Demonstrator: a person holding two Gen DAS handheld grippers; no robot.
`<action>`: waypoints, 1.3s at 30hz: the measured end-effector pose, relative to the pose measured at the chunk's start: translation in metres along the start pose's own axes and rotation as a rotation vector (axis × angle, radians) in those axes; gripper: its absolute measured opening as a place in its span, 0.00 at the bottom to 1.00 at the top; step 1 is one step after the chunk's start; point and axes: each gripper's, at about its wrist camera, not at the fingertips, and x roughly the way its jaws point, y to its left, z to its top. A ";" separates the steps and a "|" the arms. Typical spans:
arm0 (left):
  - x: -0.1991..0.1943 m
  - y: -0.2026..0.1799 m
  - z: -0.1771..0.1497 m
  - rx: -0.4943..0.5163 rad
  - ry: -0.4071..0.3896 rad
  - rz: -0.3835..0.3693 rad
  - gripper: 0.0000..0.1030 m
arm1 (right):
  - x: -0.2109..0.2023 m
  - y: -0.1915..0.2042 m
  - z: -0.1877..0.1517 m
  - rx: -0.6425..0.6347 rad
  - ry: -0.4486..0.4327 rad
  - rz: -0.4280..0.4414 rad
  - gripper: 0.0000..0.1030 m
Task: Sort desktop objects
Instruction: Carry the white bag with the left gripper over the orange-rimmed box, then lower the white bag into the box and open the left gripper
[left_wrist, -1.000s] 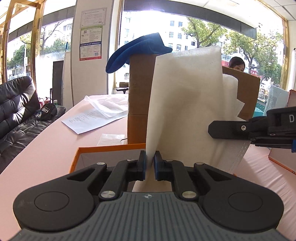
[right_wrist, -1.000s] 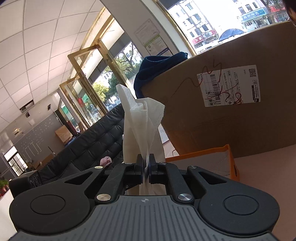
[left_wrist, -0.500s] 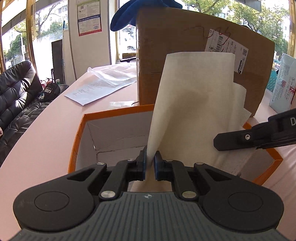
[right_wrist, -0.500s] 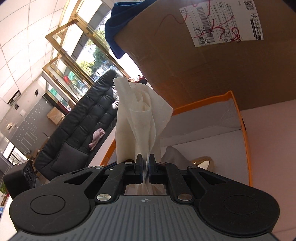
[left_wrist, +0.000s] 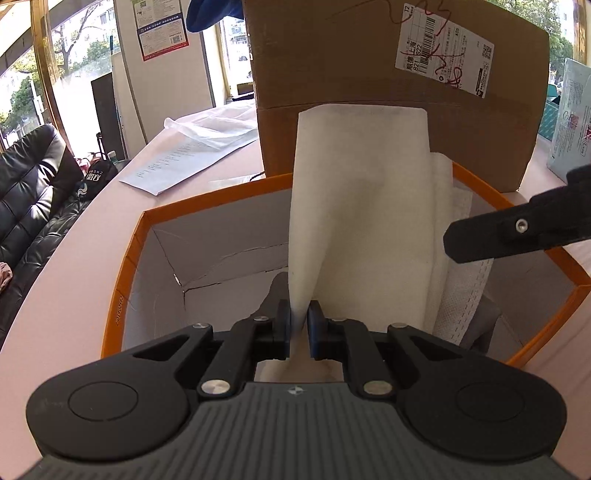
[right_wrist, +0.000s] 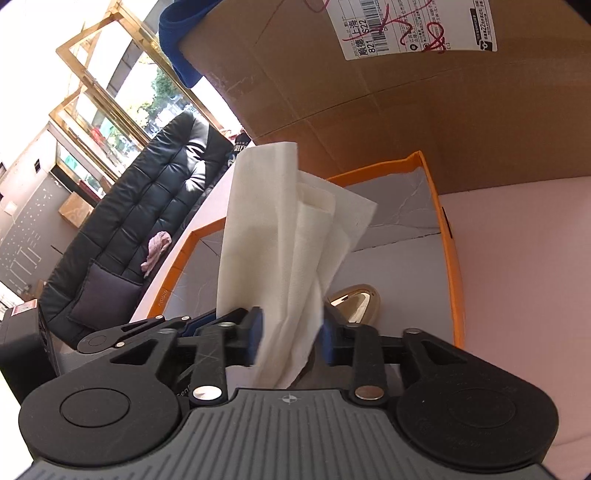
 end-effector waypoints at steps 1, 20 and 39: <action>0.001 0.000 0.000 0.001 0.001 -0.001 0.08 | -0.003 0.000 0.001 -0.016 -0.013 -0.011 0.51; 0.010 -0.002 -0.002 0.024 0.028 -0.026 0.08 | 0.066 0.045 0.043 -0.338 -0.029 -0.161 0.10; -0.031 0.030 0.005 -0.061 -0.053 0.024 0.60 | 0.116 0.007 0.045 -0.312 0.265 -0.343 0.11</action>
